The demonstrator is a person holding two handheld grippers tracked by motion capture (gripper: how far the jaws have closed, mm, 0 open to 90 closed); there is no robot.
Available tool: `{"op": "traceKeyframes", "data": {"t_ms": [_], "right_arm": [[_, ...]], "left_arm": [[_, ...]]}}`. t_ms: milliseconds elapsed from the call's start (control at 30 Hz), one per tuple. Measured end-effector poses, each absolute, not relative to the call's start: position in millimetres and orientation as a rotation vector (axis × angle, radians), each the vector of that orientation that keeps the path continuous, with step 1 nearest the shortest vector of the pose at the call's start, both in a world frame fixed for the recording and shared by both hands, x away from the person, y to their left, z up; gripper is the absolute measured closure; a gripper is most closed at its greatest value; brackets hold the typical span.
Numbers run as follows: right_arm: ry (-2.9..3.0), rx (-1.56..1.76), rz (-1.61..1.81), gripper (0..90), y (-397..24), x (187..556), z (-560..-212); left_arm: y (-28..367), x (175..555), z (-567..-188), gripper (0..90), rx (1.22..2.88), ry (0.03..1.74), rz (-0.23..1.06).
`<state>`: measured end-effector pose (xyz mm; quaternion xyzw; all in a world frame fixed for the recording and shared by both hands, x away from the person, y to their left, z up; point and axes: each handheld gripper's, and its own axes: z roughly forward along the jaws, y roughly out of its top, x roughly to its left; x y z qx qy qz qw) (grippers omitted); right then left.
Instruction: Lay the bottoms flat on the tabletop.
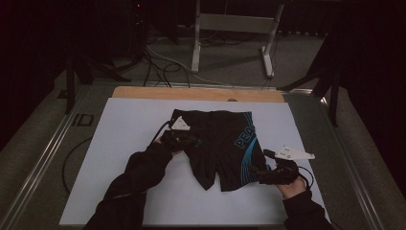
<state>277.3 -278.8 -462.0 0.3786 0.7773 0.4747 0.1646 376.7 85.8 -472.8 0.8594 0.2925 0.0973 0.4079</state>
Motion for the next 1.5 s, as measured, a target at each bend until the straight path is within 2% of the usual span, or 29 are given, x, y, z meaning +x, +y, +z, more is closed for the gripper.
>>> {"op": "traceKeyframes", "data": {"t_ms": [267,500,567,600,667,733,867,933,1067,1133,1233,1433,1500], "right_arm": [[2.212,1.064,1.341,10.0,-282,266,-459],[2.203,1.073,1.344,10.0,-284,261,-458],[2.206,1.07,1.339,10.0,-284,260,-458],[2.206,1.071,1.337,10.0,-283,259,-458],[2.209,1.071,1.336,10.0,-284,258,-459],[2.208,1.072,1.338,10.0,-283,259,-460],[2.215,1.07,1.332,10.0,-282,259,-462],[2.22,1.075,1.335,10.0,-282,260,-463],[2.236,1.068,1.326,10.0,-280,261,-465],[2.242,1.062,1.328,10.0,-278,261,-466],[2.249,1.05,1.321,10.0,-277,261,-466],[2.249,1.057,1.323,10.0,-278,262,-466],[2.247,1.056,1.329,10.0,-278,262,-466]], "left_arm": [[126,315,-451,87.3,2.13,0.834,0.304],[156,262,-470,86.2,2.048,1.035,0.339],[168,251,-476,81.3,2.003,1.107,0.341],[174,247,-478,75.9,1.993,1.118,0.338],[187,244,-481,58.4,1.976,1.152,0.345],[200,243,-486,53.2,1.954,1.115,0.343],[206,244,-495,53.2,2.034,0.961,0.371],[204,245,-501,53.2,2.089,0.862,0.339],[201,259,-513,51.5,2.207,0.86,0.334],[203,268,-517,51.1,2.202,0.857,0.267],[201,276,-517,51.1,2.237,0.787,0.251],[195,288,-520,47.7,2.259,0.685,0.132],[195,289,-518,54.6,2.238,0.684,0.088]]}}
